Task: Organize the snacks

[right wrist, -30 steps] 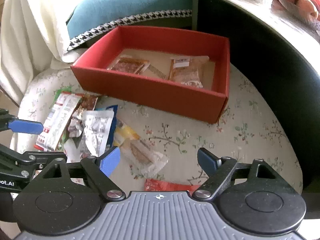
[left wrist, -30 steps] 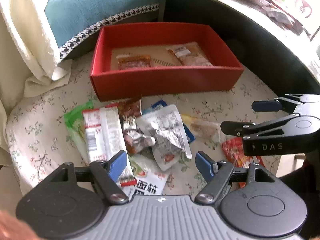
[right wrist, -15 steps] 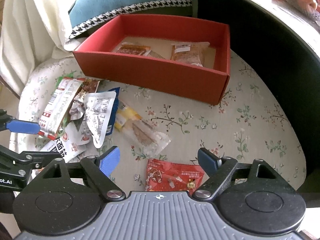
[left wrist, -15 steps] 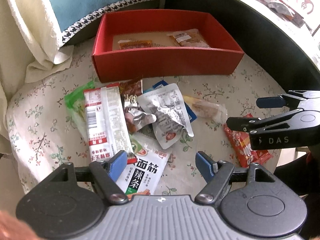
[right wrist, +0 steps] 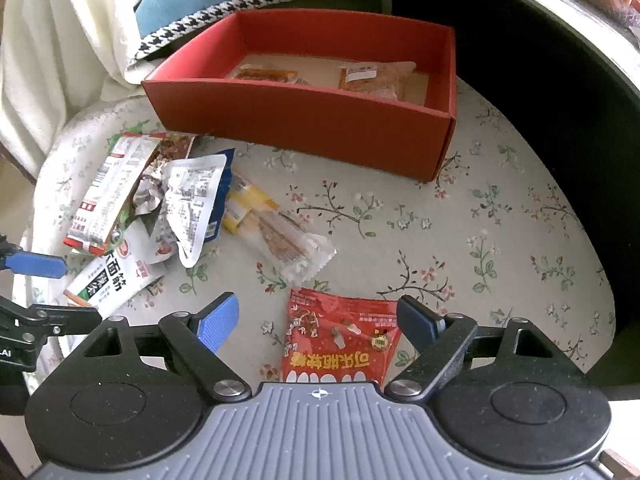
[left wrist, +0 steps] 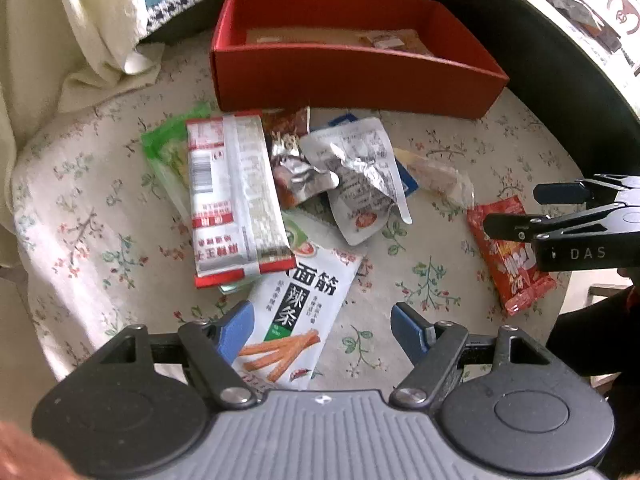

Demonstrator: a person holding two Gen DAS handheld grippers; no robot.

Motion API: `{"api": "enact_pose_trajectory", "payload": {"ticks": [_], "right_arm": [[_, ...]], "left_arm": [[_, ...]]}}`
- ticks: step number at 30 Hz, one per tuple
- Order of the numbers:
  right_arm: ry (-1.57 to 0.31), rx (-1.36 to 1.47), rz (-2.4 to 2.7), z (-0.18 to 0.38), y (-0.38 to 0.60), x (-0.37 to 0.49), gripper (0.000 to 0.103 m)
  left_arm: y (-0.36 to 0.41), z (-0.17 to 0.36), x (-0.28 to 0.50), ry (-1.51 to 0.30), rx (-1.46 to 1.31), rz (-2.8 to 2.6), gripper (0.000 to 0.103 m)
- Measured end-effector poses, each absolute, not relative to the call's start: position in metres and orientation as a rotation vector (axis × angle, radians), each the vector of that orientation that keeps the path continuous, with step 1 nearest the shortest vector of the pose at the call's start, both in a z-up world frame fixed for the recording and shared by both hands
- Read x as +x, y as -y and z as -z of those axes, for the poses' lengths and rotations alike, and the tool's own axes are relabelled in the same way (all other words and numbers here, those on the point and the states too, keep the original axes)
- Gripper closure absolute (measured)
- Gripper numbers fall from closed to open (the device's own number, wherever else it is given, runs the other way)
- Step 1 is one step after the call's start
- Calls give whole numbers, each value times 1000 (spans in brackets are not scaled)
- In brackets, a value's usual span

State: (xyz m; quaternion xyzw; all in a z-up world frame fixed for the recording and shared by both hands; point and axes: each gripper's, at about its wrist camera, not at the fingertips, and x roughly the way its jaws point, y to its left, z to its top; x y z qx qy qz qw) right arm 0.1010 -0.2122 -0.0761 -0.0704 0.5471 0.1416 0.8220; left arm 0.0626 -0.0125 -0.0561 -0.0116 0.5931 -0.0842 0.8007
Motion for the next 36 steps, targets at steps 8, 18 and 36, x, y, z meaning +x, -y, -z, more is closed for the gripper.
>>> {"api": "enact_pose_trajectory", "payload": {"ticks": [8, 18, 36], "right_arm": [[-1189, -141, -292, 82, 218, 103, 13], [-1235, -138, -300, 92, 221, 104, 12], [-1267, -88, -239, 102, 242, 113, 10]], "left_arm": [[17, 76, 66, -1320, 54, 147, 34], [18, 88, 67, -1342, 105, 132, 33], [33, 85, 64, -1330, 36, 214, 52]]}}
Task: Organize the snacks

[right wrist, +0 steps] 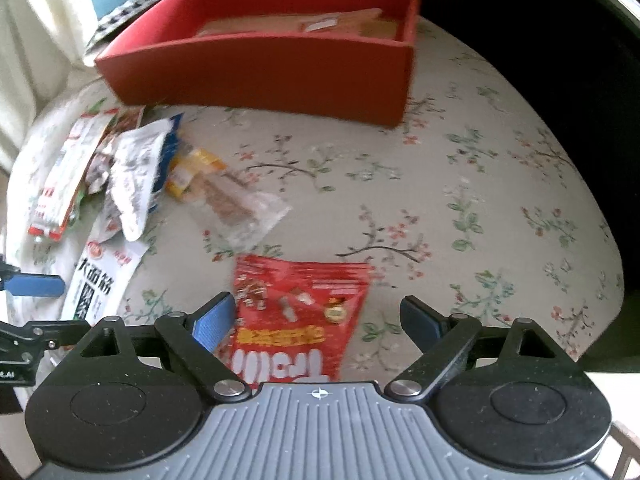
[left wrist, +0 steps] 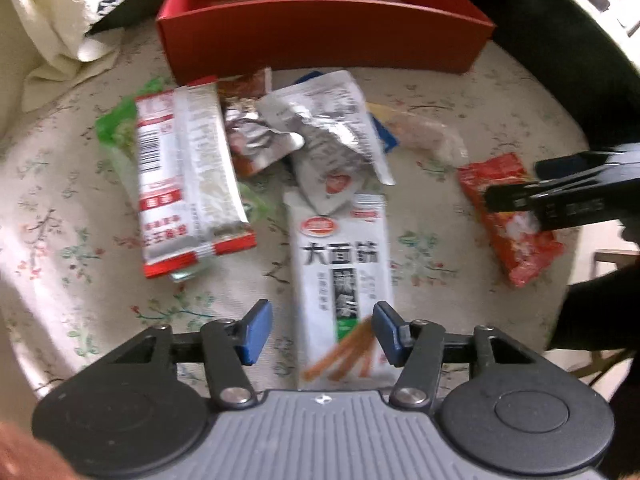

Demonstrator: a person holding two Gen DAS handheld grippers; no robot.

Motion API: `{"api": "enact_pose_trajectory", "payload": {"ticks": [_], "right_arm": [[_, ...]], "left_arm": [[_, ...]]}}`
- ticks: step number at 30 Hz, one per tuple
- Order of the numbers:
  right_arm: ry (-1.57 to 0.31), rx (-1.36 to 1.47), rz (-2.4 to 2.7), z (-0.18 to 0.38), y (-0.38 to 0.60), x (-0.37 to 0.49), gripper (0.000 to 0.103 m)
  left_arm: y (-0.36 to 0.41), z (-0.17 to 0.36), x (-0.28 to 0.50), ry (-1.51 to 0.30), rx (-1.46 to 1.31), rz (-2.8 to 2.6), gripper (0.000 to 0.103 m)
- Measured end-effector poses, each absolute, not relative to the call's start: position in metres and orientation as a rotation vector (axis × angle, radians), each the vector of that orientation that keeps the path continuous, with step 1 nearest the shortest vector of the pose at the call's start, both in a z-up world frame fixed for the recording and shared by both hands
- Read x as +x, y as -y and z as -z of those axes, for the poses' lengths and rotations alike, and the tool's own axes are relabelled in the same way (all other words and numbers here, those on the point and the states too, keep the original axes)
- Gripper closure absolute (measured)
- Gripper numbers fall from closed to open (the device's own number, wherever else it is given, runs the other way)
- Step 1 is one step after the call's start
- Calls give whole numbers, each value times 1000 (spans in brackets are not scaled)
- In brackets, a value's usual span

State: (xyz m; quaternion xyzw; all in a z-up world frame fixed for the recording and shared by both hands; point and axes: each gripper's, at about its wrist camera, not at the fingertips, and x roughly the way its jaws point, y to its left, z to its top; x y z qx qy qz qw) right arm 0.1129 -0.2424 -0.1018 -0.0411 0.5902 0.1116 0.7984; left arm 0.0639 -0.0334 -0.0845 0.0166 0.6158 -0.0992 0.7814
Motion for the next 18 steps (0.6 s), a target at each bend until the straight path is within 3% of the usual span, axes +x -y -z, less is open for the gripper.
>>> {"api": "enact_pose_trajectory", "payload": {"ticks": [3, 14, 16, 18], "right_arm": [[-1280, -78, -239, 106, 244, 112, 9], [-1286, -200, -272, 116, 224, 97, 8], [-1262, -231, -282, 116, 223, 89, 10], [-1252, -231, -282, 115, 223, 85, 15]], "left_arm": [[33, 84, 68, -1337, 3, 198, 41], [75, 97, 55, -1299, 181, 202, 35], [76, 96, 55, -1284, 187, 193, 42], [75, 94, 54, -1266, 195, 179, 58]]}}
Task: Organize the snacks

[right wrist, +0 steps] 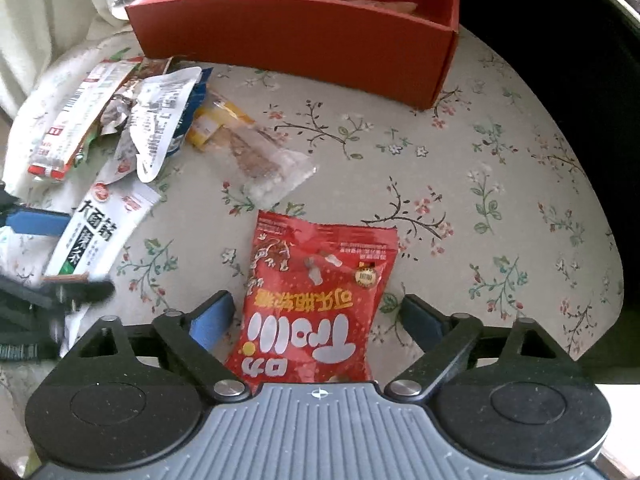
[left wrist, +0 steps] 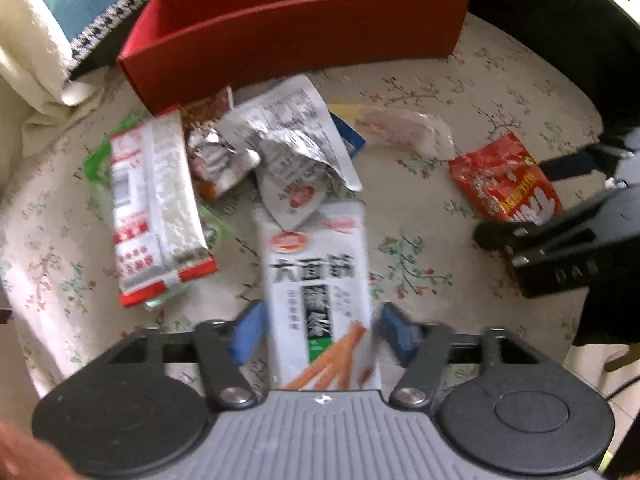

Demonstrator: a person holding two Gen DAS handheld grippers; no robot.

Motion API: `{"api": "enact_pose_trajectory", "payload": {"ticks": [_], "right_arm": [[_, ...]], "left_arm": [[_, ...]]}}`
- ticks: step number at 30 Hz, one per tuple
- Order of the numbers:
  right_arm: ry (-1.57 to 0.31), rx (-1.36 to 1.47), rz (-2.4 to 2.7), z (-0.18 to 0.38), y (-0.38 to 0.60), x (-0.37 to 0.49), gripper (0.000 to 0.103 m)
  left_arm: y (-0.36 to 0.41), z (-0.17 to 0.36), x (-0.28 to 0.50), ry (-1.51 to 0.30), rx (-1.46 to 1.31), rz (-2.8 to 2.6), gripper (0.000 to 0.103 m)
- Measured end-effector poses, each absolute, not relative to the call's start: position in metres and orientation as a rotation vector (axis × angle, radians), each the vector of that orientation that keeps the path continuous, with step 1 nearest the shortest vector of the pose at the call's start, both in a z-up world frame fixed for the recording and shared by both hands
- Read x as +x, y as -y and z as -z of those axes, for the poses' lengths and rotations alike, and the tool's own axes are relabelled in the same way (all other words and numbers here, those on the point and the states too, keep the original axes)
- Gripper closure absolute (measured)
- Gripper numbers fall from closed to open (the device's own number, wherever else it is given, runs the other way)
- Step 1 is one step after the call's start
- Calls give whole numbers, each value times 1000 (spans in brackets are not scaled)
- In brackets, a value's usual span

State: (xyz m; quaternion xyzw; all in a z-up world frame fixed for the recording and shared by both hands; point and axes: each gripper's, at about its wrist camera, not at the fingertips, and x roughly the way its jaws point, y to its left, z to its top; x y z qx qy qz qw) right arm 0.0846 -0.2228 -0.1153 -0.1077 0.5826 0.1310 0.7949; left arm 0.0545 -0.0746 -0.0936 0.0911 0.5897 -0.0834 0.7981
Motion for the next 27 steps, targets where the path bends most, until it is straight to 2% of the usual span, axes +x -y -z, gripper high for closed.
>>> {"api": "enact_pose_trajectory", "payload": {"ticks": [3, 7, 27], "right_arm": [[-1237, -229, -295, 111, 220, 80, 27], [-1227, -230, -296, 109, 217, 71, 33], [-1118, -143, -289, 76, 225, 75, 36]], "left_arm": [[72, 90, 54, -1262, 163, 197, 62], [75, 90, 51, -1261, 167, 222, 63], [84, 55, 57, -1132, 94, 276, 64]]}}
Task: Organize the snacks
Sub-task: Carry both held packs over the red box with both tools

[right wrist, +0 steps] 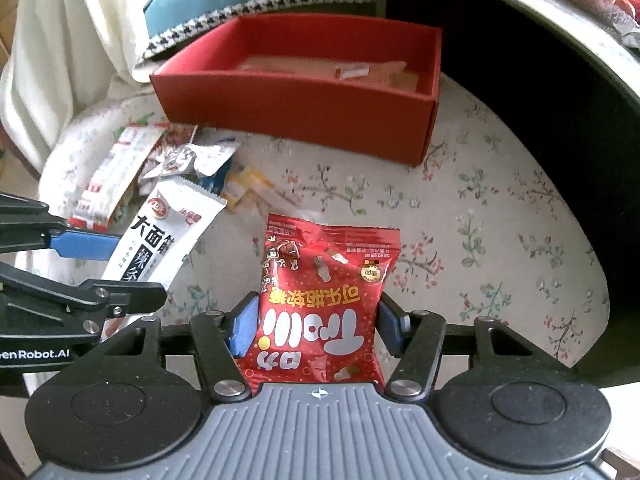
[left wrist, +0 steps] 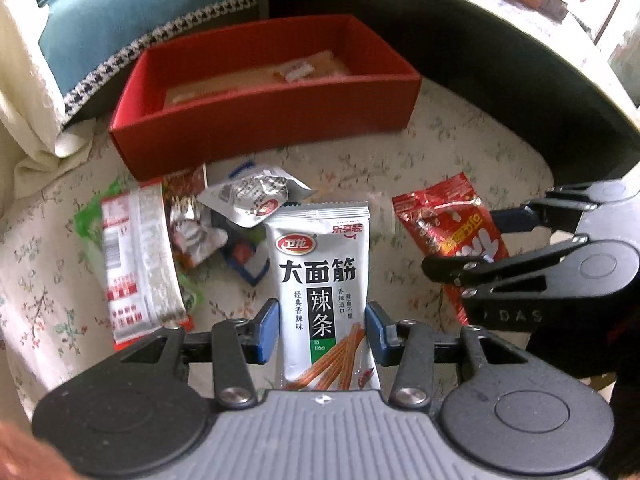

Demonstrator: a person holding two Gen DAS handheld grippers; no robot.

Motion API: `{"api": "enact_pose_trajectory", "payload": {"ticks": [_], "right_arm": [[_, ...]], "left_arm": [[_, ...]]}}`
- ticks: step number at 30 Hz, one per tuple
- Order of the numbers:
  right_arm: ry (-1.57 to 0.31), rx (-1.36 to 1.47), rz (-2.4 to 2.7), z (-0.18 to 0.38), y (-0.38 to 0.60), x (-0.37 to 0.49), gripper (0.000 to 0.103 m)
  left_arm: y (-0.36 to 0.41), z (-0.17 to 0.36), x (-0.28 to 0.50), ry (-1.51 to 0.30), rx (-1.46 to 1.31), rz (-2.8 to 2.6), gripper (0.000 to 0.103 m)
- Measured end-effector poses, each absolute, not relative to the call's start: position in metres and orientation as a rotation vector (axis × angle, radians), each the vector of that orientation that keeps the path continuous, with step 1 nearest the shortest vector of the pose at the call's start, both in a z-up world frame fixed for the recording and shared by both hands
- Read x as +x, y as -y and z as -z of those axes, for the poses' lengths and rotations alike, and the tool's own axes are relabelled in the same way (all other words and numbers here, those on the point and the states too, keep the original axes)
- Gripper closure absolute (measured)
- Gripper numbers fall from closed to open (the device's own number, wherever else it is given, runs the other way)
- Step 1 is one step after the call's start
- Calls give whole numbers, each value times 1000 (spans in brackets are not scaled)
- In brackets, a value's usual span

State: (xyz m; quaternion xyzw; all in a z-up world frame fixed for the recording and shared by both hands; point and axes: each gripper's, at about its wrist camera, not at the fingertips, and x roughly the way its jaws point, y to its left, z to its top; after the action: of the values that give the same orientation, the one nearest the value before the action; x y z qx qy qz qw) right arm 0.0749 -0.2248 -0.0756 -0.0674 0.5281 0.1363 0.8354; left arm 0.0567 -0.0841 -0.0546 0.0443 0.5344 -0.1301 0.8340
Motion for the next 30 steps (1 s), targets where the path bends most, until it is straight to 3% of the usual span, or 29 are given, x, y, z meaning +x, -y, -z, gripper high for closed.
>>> {"api": "enact_pose_trajectory", "payload": {"ticks": [30], "right_arm": [[-982, -74, -277, 30, 219, 134, 36]], "left_arm": [[72, 12, 105, -1008, 38, 167, 64]]}}
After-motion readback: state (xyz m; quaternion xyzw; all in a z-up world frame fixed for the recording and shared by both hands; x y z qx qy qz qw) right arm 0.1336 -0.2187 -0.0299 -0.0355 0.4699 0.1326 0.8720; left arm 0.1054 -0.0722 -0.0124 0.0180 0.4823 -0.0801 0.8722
